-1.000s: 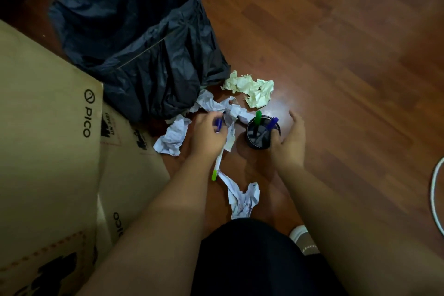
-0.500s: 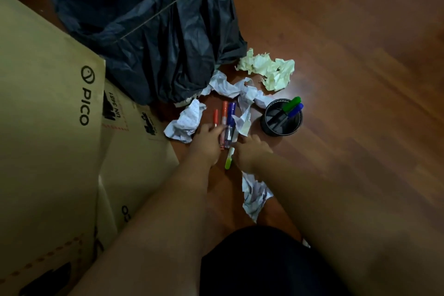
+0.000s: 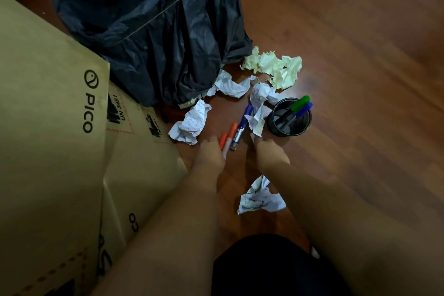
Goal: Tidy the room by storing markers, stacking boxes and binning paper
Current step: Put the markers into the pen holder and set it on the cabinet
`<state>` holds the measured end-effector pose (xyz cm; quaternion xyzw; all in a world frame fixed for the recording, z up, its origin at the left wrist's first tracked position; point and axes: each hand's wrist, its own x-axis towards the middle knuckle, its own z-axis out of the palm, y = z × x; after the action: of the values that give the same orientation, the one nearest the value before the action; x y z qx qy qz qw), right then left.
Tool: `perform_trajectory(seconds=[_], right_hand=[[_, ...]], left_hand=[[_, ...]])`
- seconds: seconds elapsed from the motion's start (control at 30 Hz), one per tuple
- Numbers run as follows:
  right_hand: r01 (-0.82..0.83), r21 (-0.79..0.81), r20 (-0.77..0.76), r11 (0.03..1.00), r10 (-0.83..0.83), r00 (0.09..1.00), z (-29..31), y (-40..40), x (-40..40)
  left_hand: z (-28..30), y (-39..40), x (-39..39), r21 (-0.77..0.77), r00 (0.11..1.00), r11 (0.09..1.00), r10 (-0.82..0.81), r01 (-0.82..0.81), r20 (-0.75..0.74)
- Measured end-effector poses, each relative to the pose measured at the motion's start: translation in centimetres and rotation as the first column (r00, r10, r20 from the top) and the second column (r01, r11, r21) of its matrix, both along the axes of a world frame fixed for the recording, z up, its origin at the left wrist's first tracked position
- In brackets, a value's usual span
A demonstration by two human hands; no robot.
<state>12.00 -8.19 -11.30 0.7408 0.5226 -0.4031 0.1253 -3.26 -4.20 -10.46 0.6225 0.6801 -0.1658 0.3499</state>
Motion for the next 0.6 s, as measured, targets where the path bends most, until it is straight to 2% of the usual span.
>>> perform_trajectory(seconds=[0.07, 0.17, 0.23, 0.33, 0.4, 0.5, 0.53, 0.6], right_hand=[[0.097, 0.048, -0.05, 0.994, -0.095, 0.994, -0.1, -0.3, 0.3], [0.229, 0.156, -0.226, 0.961, -0.191, 0.955, 1.0, -0.5, 0.3], [0.217, 0.314, -0.318, 0.924, -0.113, 0.941, 2.4, -0.5, 0.3], [0.227, 0.567, -0.376, 0.792, 0.003, 0.927, 5.3, -0.8, 1.1], [0.394, 0.622, -0.463, 0.676, -0.088, 0.882, 7.7, -1.2, 2.3], [0.679, 0.602, -0.574, 0.421, -0.362, 0.734, 9.8, -1.3, 5.4], [0.731, 0.576, -0.576, 0.367, -0.452, 0.681, 10.1, -1.1, 6.3], [0.787, 0.514, -0.562, 0.341, -0.559, 0.609, 9.8, -0.9, 7.6]], left_hand=[[-0.1, 0.0, 0.3, -0.035, 1.0, 0.999, 0.022, -0.022, -0.005], [-0.3, -0.1, 0.8, -0.076, 0.997, 0.995, 0.072, -0.07, 0.026], [-0.4, -0.2, 0.7, -0.099, 0.995, 0.99, 0.102, -0.099, 0.018], [0.1, 0.0, 0.4, -0.062, 0.988, 0.987, 0.149, -0.147, 0.041], [1.0, 0.6, 0.3, 0.022, 0.972, 0.977, 0.211, -0.214, 0.107], [3.3, 1.7, 1.1, 0.06, 0.877, 0.925, 0.334, -0.376, 0.346], [4.3, 2.1, 1.8, 0.04, 0.833, 0.914, 0.349, -0.404, 0.428], [6.3, 2.9, 3.4, 0.011, 0.772, 0.916, 0.33, -0.4, 0.543]])
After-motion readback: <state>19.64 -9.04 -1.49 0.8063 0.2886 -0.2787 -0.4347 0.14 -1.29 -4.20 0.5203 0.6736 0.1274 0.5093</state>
